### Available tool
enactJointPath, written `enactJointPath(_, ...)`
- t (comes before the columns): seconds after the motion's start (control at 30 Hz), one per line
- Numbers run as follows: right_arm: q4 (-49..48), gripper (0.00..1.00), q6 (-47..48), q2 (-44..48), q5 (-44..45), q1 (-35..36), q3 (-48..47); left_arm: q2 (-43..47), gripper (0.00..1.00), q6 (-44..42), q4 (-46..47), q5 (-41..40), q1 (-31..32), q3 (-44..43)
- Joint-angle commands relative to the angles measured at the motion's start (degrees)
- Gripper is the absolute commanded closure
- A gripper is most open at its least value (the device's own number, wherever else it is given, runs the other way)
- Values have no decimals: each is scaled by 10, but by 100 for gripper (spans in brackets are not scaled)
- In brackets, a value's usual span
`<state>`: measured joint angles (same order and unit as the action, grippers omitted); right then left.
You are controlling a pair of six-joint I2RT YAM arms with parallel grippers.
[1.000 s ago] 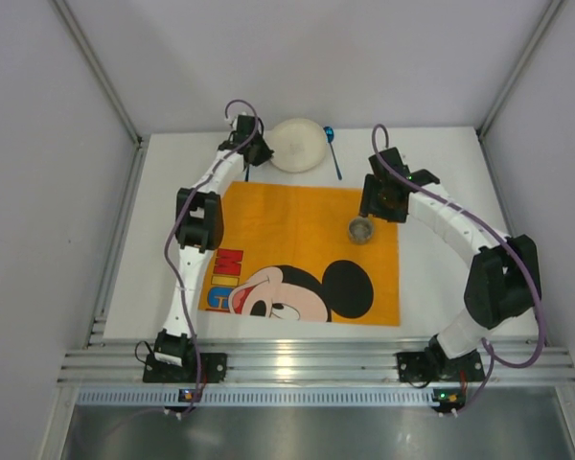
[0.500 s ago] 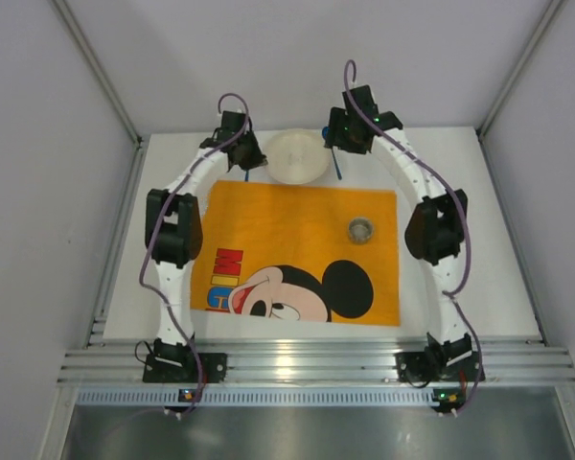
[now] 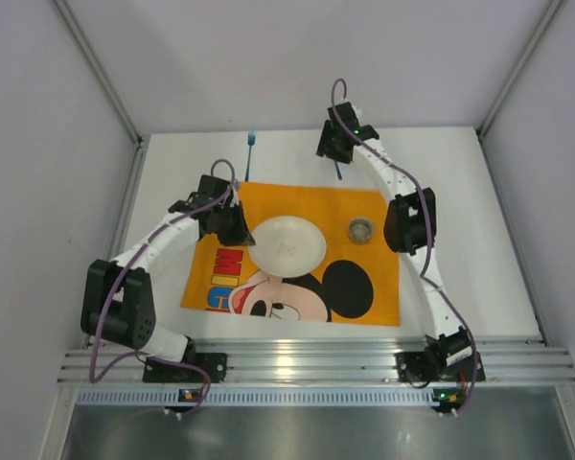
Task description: Set the dinner table for one person
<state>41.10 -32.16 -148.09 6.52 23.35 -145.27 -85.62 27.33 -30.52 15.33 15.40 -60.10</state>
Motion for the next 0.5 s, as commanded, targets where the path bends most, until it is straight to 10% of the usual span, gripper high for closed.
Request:
enactJointPath(0.0, -12, 46, -18, -12, 76, -32, -18, 41, 100, -1, 23, 72, 26, 24)
enactJointPath(0.27, -8, 51, -25, -46, 80, -45, -40, -25, 99, -3, -5, 27, 75, 15)
enactJointPath(0.47, -13, 49, 44, -57, 90, -17, -52, -54, 59, 17, -1, -10, 112, 21)
